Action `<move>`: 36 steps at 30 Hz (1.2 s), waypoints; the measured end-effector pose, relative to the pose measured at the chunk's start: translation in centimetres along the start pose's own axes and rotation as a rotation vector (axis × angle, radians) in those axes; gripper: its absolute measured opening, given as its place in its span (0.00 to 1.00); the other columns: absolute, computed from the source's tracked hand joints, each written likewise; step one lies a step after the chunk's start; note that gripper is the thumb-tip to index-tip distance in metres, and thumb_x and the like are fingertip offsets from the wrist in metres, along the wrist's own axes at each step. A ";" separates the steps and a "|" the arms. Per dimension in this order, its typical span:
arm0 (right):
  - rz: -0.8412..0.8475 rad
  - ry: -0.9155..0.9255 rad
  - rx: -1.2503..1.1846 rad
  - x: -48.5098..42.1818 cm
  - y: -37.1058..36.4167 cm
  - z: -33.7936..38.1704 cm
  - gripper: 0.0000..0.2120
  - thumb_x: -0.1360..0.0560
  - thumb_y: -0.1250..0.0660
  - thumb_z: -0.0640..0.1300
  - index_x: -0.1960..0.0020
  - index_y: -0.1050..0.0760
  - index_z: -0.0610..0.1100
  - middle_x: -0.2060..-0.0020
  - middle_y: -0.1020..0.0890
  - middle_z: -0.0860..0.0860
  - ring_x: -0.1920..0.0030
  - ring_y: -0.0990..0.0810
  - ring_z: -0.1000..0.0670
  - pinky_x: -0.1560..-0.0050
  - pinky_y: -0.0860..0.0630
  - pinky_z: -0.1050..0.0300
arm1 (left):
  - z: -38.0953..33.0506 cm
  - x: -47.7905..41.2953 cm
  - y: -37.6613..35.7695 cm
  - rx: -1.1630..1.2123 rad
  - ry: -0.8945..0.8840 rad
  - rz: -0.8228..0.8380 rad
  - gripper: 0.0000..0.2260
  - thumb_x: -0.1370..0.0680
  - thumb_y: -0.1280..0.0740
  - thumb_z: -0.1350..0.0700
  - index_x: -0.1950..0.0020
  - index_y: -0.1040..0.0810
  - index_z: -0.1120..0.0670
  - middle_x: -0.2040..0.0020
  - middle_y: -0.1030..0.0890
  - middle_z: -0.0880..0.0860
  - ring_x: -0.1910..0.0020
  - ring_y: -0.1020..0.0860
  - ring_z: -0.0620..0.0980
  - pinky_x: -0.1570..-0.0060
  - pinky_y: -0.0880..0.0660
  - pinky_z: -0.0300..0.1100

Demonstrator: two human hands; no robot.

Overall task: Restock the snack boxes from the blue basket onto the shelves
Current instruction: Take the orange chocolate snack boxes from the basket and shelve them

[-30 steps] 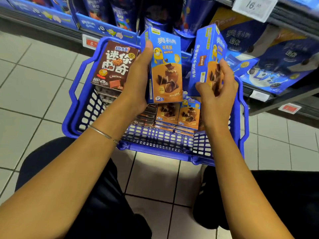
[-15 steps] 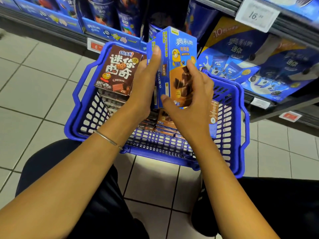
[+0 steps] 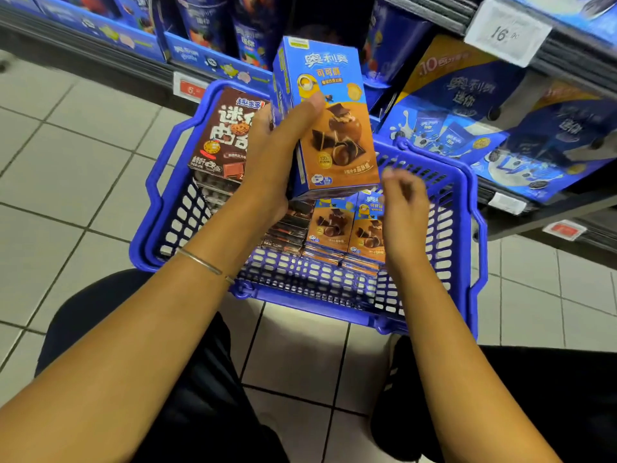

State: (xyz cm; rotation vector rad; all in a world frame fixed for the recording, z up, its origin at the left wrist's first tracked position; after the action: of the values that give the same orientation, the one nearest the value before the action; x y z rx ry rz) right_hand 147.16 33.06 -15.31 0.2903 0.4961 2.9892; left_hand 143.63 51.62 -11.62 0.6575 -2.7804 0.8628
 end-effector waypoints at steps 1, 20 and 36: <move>0.061 -0.116 0.123 -0.7 -0.2 -1.8 0.21 0.22 0.31 0.54 0.36 0.25 0.42 0.48 0.18 0.48 0.54 0.20 0.49 0.56 0.25 0.54 | 0.0 -0.1 0.1 0.009 0.007 -0.006 0.29 0.22 0.28 0.53 0.25 0.28 0.65 0.33 0.19 0.67 0.35 0.18 0.69 0.35 0.22 0.68; 0.210 -0.362 0.768 -1.9 -1.7 -9.9 0.49 0.29 0.26 0.59 0.21 0.49 0.41 0.22 0.46 0.40 0.24 0.46 0.36 0.27 0.40 0.37 | 0.5 -0.1 -0.1 -0.027 0.043 0.071 0.24 0.16 0.32 0.55 0.24 0.29 0.65 0.30 0.21 0.67 0.32 0.21 0.69 0.30 0.26 0.69; -0.038 -0.437 0.482 -2.9 -1.3 -8.9 0.39 0.28 0.28 0.54 0.24 0.40 0.43 0.30 0.28 0.41 0.31 0.30 0.35 0.32 0.30 0.35 | 0.4 0.2 -0.4 -0.017 0.041 0.060 0.26 0.19 0.30 0.54 0.24 0.28 0.63 0.31 0.19 0.66 0.33 0.20 0.68 0.31 0.25 0.69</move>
State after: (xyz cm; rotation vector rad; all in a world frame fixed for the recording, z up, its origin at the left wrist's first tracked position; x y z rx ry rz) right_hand 148.27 31.20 -24.52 0.9271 1.1316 2.6046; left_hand 143.60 51.02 -11.67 0.5496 -2.7804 0.8525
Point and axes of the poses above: each hand's wrist, its own x-axis away from the middle knuckle, its own y-axis out of the back of the hand, z = x × y, the point moved 3 cm from there along -x, towards the middle knuckle
